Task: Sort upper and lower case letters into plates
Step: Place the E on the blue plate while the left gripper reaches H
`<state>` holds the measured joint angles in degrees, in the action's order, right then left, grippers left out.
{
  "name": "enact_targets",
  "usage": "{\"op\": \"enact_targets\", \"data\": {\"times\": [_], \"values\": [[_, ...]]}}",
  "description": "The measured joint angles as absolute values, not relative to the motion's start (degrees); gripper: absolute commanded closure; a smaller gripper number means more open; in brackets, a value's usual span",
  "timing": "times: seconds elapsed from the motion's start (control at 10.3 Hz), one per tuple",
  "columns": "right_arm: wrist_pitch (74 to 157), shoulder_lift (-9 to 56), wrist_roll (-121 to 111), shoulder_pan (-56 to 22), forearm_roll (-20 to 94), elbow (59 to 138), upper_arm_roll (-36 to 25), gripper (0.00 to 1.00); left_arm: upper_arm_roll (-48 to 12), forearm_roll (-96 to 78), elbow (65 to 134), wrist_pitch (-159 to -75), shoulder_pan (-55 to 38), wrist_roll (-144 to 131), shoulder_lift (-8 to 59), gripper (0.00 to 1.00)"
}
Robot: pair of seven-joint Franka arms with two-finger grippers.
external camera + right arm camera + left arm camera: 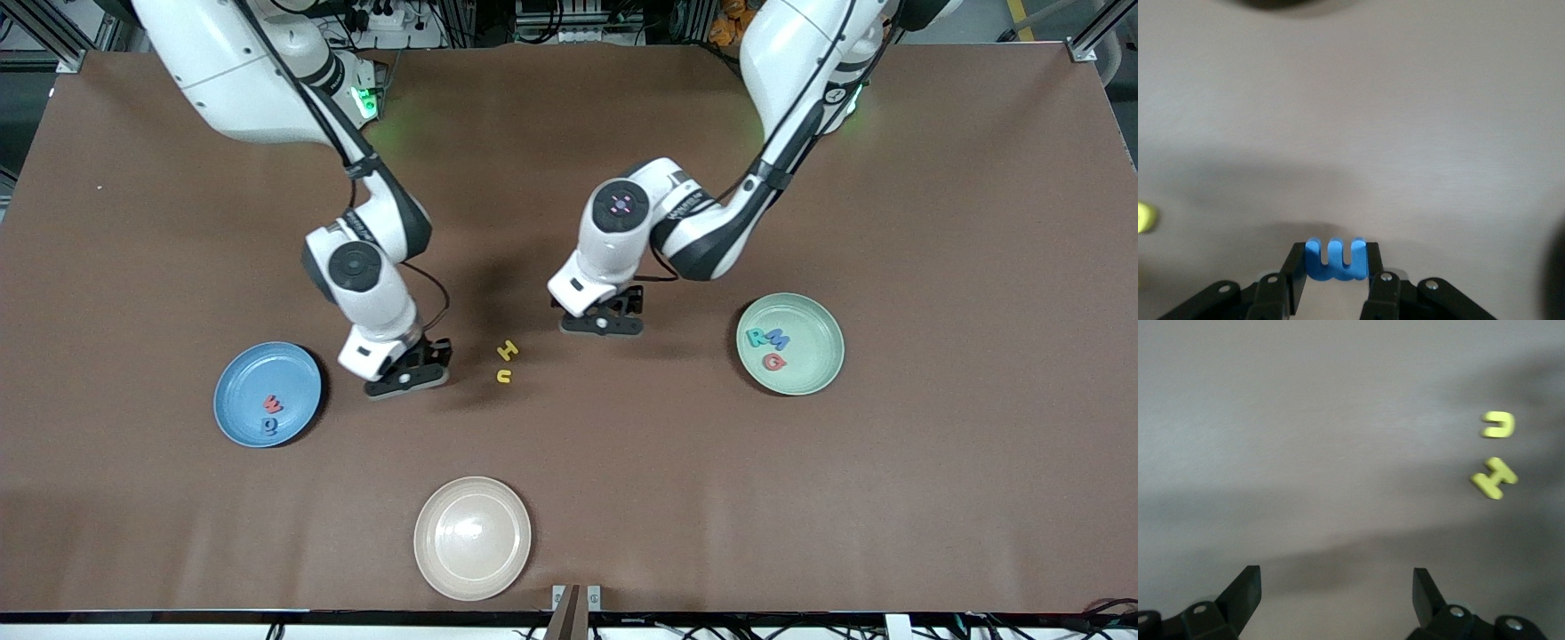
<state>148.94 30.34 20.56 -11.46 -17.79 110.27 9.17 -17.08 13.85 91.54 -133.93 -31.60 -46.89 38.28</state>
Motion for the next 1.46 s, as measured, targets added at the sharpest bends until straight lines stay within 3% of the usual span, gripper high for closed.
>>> {"op": "enact_targets", "data": {"times": [0.78, 0.88, 0.97, 1.36, 1.46], "values": [[145.9, 27.6, 17.1, 11.6, -19.3, 111.3, 8.8, 1.00, -13.4, 24.2, 81.3, -150.1, -40.2, -44.8, 50.7, 0.00], [145.9, 27.6, 15.6, 14.4, -19.3, 111.7, 8.8, 0.97, -11.9, 24.3, 79.6, -150.8, -42.1, -42.9, 51.7, 0.00], [145.9, 27.6, 14.7, 16.4, -19.3, 112.2, 8.8, 0.83, -11.0, 24.3, 78.7, -151.5, -43.5, -40.7, 52.3, 0.00], [145.9, 27.7, 14.6, 17.3, -19.3, 113.4, 9.8, 0.84, -8.1, 24.3, 78.3, -158.6, -44.5, -35.0, 55.3, 0.00], [145.9, 27.7, 14.7, 17.0, -19.3, 113.6, 10.0, 0.78, -7.2, 24.3, 78.3, -160.2, -44.5, -33.5, 56.1, 0.00]]}}
